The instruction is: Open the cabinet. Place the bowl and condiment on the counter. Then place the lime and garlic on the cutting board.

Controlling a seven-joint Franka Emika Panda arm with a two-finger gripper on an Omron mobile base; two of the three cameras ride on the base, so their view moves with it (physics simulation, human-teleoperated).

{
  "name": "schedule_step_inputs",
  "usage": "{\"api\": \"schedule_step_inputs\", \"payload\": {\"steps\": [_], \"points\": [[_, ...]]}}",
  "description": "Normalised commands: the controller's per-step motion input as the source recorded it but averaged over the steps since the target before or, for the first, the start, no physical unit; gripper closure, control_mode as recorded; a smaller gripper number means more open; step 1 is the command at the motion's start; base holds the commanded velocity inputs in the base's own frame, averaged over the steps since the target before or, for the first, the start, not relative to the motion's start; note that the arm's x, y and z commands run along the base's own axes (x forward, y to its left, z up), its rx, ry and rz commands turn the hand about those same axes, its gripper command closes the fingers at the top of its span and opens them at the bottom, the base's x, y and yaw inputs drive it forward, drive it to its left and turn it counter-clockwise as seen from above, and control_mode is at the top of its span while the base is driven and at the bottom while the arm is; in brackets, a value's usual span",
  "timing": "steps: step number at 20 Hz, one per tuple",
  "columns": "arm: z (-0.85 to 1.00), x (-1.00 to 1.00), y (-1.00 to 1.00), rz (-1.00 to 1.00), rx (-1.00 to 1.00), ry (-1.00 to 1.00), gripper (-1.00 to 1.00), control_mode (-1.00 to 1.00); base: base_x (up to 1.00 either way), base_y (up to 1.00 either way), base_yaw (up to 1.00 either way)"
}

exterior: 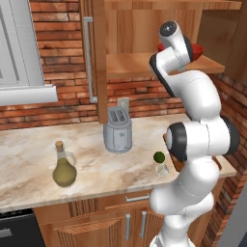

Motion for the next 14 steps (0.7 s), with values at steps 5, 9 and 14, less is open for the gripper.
{"api": "schedule_step_inputs", "payload": {"steps": [5, 9, 14], "points": [[-0.11, 0.17, -0.11, 0.00, 0.00, 0.00, -1.00, -1.00, 0.00, 0.00, 0.00], [-0.10, 0.20, -0.05, 0.00, 0.00, 0.00, -1.00, -1.00, 0.00, 0.00, 0.00], [-0.07, 0.19, -0.03, 0.00, 0.00, 0.00, -1.00, -1.00, 0.00, 0.00, 0.00]]}}
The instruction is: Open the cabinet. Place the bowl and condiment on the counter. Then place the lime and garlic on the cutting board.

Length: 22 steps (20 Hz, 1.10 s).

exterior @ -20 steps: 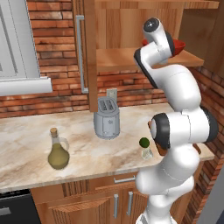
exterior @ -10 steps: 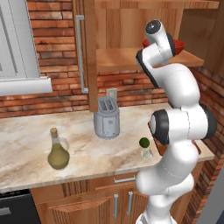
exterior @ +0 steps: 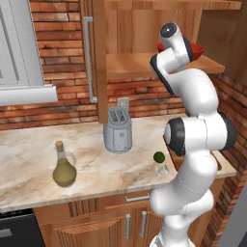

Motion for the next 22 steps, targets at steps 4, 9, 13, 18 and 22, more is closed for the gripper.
{"api": "schedule_step_inputs", "payload": {"steps": [4, 9, 13, 18, 22], "points": [[-0.08, 0.15, -0.05, 0.00, 0.00, 0.02, -1.00, -1.00, 0.00, 0.00, 0.00], [-0.11, 0.03, -0.12, 0.00, 0.00, 0.07, 1.00, -1.00, 0.00, 0.00, 0.00], [-0.19, 0.00, -0.29, 0.00, 0.00, 0.07, 1.00, -1.00, 0.00, 0.00, 0.00], [-0.29, 0.00, -0.41, 0.00, 0.00, 0.14, 1.00, -1.00, 0.00, 0.00, 0.00], [-0.31, 0.00, -0.48, 0.00, 0.00, 0.22, 1.00, -1.00, 0.00, 0.00, 0.00]]}}
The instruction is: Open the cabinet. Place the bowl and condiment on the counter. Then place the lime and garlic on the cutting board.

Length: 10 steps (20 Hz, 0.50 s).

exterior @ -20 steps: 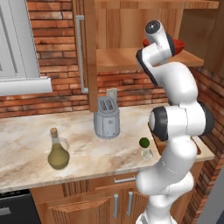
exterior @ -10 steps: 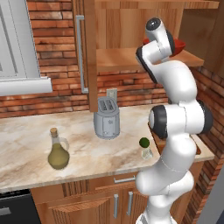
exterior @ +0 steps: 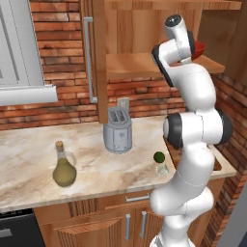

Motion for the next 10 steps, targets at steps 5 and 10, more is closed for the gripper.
{"api": "schedule_step_inputs", "payload": {"steps": [5, 10], "points": [[-0.24, 0.00, -0.46, 0.00, 0.00, 0.23, 1.00, -1.00, 0.00, 0.00, 0.00], [-0.14, 0.00, -0.36, 0.00, 0.00, 0.22, 1.00, -1.00, 0.00, 0.00, 0.00]]}}
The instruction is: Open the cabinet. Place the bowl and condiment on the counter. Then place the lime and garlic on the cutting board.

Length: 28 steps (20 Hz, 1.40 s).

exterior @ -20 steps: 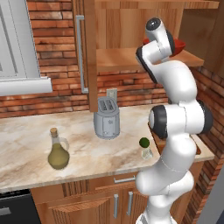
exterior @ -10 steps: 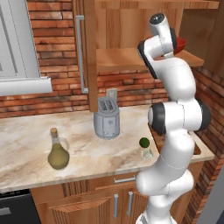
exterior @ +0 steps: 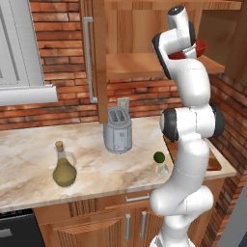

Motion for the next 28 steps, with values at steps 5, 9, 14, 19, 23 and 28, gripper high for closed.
{"api": "schedule_step_inputs", "payload": {"steps": [5, 9, 14, 19, 23, 28], "points": [[-0.37, -0.44, -0.34, 0.00, 0.00, 0.10, 1.00, -1.00, 0.00, 0.00, 0.00], [-0.56, -0.87, -0.41, 0.00, 0.00, 0.00, 1.00, -1.00, 0.00, 0.00, 0.00], [-0.22, -0.96, -0.26, 0.00, 0.00, 0.00, 1.00, -1.00, 0.00, 0.00, 0.00], [0.00, -1.00, -0.07, 0.00, 0.03, 0.00, 1.00, -1.00, 0.00, 0.00, 0.00], [0.07, -1.00, 0.05, 0.00, 0.04, 0.00, 1.00, -1.00, 0.00, 0.00, 0.00], [0.01, -0.45, 0.88, 0.01, 0.03, -0.05, 1.00, -1.00, 0.00, 0.00, 0.00]]}}
